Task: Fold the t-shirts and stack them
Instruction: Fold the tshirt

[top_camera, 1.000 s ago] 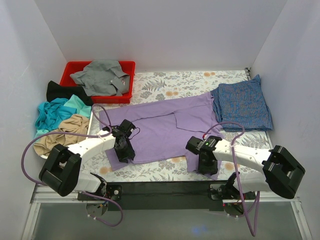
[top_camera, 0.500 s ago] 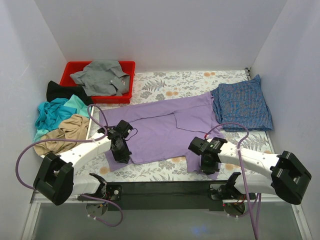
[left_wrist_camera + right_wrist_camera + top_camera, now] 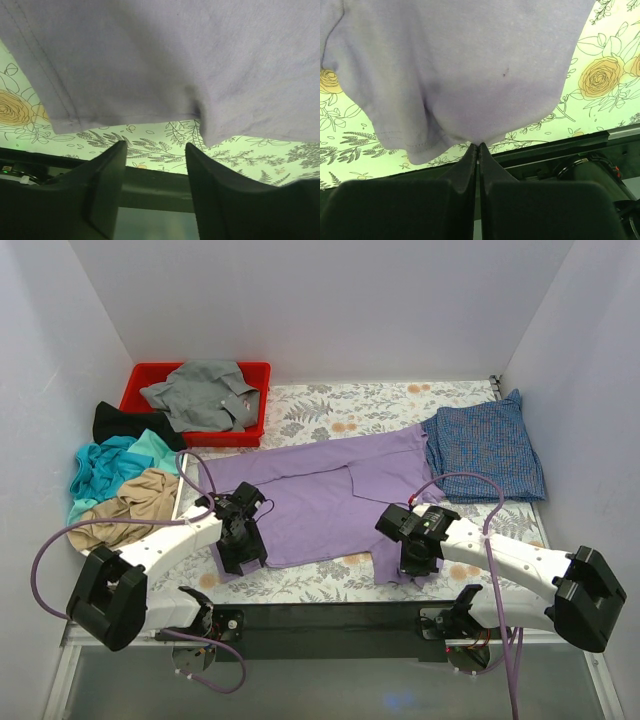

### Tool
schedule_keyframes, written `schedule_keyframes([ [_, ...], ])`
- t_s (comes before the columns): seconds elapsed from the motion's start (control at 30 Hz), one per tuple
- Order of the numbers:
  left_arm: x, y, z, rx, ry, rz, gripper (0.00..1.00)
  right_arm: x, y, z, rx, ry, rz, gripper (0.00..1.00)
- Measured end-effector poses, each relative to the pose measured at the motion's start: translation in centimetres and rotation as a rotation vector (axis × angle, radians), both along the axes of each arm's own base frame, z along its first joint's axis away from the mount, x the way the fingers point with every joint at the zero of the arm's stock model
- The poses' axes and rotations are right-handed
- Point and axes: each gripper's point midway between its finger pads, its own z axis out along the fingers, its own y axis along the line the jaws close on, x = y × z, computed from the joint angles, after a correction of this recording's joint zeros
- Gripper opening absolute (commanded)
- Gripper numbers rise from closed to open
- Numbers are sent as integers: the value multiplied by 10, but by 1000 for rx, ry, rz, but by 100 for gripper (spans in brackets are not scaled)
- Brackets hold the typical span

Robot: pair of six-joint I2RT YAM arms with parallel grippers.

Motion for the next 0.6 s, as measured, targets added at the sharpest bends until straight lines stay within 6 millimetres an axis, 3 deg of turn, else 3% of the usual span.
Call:
schedule_keyframes([
  [0.17,-2,4,-9,42,39,19,50,0,-1,0,-5,0,0,1],
  [0.27,-3,9,-16,83,62,36,31,1,-1,0,-7,-5,2,1],
  [0.37,-1,11,-20,109,71,45,25,4,-1,4,-8,-19,13,1],
  [0.6,0,12,-24,131,94,57,29,7,0,8,-6,-31,32,1],
])
